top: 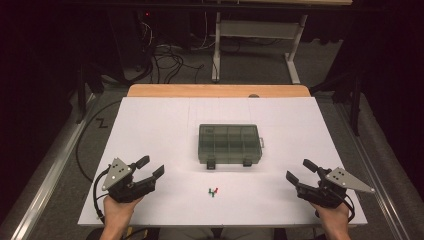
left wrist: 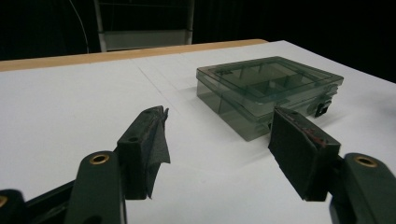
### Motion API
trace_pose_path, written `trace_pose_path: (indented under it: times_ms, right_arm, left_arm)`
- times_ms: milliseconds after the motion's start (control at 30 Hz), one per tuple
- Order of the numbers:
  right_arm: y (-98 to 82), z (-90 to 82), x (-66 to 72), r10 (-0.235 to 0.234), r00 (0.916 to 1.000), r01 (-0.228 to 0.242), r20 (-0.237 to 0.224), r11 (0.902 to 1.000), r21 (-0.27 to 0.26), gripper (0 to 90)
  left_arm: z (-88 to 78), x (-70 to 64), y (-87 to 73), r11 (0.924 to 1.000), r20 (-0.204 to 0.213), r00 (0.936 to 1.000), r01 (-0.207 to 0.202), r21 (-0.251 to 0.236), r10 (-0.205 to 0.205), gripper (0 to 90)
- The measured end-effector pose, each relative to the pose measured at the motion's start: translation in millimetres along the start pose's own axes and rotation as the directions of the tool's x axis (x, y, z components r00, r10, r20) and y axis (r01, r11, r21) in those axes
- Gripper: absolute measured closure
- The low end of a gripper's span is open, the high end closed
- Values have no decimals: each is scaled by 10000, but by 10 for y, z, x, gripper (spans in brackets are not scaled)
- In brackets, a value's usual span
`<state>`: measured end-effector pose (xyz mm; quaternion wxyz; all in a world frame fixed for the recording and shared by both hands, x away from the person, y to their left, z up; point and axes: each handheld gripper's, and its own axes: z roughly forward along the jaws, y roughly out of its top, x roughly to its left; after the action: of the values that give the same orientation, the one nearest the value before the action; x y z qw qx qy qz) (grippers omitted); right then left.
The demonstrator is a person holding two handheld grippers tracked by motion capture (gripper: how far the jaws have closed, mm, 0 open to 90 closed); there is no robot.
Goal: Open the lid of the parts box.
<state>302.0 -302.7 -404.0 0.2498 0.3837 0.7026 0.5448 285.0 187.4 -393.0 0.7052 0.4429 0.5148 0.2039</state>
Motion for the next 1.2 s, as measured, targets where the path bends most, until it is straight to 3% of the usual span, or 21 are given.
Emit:
trace_pose_path:
  times_ms: [300,1200]
  right_arm:
    - [3,19,18,-204,9998,203,70,9998,79,242]
    - [18,49,-20,-34,9996,32,280,10000,63,262]
  left_arm:
    - [1,2,3,10000,72,10000,-36,65,36,383]
    - [56,21,9,9998,29,9999,-152,160,152,408]
